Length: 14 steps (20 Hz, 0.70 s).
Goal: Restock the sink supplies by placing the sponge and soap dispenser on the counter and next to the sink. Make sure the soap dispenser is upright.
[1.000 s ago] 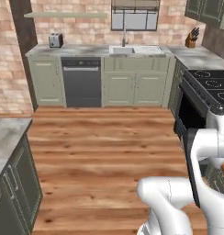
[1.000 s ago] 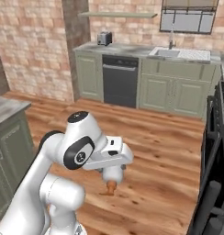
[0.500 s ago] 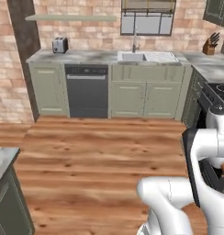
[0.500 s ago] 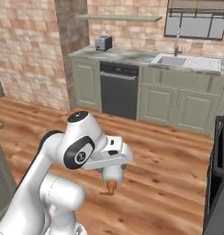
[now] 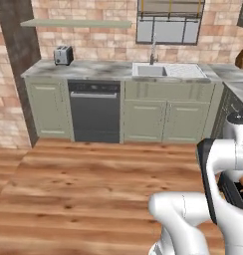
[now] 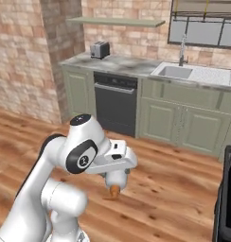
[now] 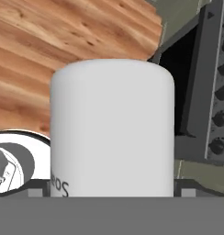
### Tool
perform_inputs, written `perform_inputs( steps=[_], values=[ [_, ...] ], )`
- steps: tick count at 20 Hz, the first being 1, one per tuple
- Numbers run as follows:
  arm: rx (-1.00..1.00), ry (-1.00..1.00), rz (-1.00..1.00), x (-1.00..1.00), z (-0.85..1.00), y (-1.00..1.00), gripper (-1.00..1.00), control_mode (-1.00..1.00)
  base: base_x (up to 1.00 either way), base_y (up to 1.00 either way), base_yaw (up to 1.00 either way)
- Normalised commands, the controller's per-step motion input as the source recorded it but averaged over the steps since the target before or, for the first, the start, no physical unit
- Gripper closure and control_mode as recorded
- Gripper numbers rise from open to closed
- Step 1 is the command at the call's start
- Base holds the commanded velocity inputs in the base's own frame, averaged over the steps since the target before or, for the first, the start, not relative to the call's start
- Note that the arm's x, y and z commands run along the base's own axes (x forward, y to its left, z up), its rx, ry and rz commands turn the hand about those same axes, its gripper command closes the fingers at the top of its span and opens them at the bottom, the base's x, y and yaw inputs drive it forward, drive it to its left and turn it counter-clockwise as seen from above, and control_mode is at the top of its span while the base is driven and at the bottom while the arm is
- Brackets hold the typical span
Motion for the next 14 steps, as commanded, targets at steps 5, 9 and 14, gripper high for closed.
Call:
perform_inputs(
  steps=[5,9,14],
  values=[
    [0.00,0.00,0.00,0.00,0.00,0.00,1.00,1.00,1.00,-0.05,0.05],
    [0.00,0.00,0.00,0.00,0.00,0.00,1.00,1.00,1.00,-0.03,0.02],
    [0.00,0.00,0.00,0.00,0.00,0.00,1.00,1.00,1.00,0.15,-0.02]
  ],
)
